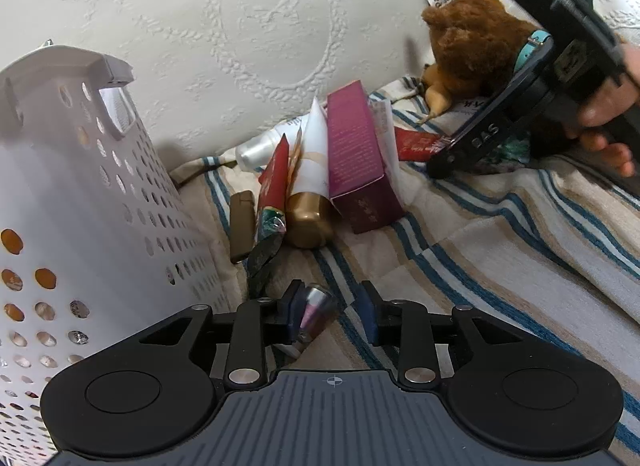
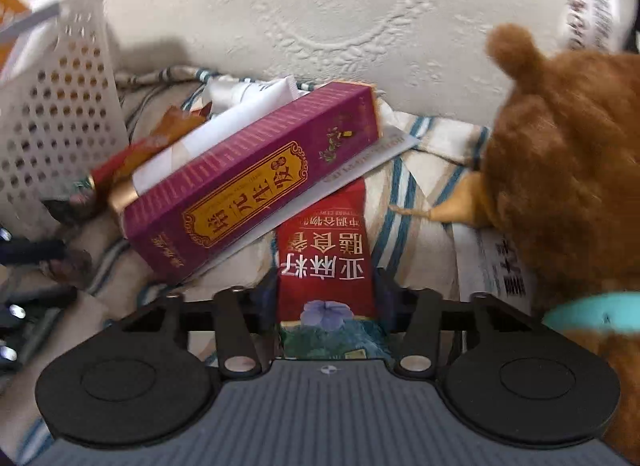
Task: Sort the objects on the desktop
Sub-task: 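Grasp the red flower-printed sachet with the right tool while left tool nears the vial, then close the left tool on the pink-and-silver vial and lift it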
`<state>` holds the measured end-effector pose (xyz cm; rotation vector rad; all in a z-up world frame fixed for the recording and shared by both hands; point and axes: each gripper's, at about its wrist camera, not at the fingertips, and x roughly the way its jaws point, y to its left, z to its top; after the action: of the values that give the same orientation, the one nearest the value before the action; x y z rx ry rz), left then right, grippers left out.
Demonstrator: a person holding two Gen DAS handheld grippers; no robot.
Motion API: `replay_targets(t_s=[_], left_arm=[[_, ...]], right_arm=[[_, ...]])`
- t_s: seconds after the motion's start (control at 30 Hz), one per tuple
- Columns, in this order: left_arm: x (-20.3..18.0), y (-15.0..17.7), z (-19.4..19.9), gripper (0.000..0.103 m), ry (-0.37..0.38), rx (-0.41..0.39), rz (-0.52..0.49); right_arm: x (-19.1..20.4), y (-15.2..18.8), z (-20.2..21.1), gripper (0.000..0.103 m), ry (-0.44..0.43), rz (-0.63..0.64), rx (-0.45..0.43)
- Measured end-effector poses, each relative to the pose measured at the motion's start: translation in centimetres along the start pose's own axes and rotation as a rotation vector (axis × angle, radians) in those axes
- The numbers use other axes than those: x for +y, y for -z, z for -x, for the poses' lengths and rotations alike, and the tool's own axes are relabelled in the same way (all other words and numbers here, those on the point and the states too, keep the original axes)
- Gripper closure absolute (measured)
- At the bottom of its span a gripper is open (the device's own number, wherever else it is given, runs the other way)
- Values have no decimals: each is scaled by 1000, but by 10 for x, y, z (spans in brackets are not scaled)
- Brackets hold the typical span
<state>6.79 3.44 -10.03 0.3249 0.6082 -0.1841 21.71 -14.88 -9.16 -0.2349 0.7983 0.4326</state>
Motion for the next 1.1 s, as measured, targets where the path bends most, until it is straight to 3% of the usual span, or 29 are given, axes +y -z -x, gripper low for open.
replay_targets(t_s=[0.2,0.4,0.6,0.67,0.8,0.87,0.93,1.1], left_arm=[[0,0,3,54,9,5,0],[-2,2,5,52,5,19,-5],[-14,1,8,45,-86,38,-73],[-15,-1,2,51,-96,74,-91],[-20,-2,-6,52,-123,106,-122],[-22,-1,-10,59,-141,104,-128],[-18,0,-11,74,-143,98,-104],[-12,1,-4,86,-148,86,-65]], right_arm=[[4,16,17,69,-19,-94,-23],[1,41,44,69,-113,-195,-66],[5,42,58,69,-146,-205,-133],[5,42,58,69,-157,-206,-138],[1,44,58,69,-160,-221,-150],[-1,46,59,68,-156,-232,-157],[-3,47,59,68,-155,-242,-163],[-6,47,65,68,-147,-254,-197]])
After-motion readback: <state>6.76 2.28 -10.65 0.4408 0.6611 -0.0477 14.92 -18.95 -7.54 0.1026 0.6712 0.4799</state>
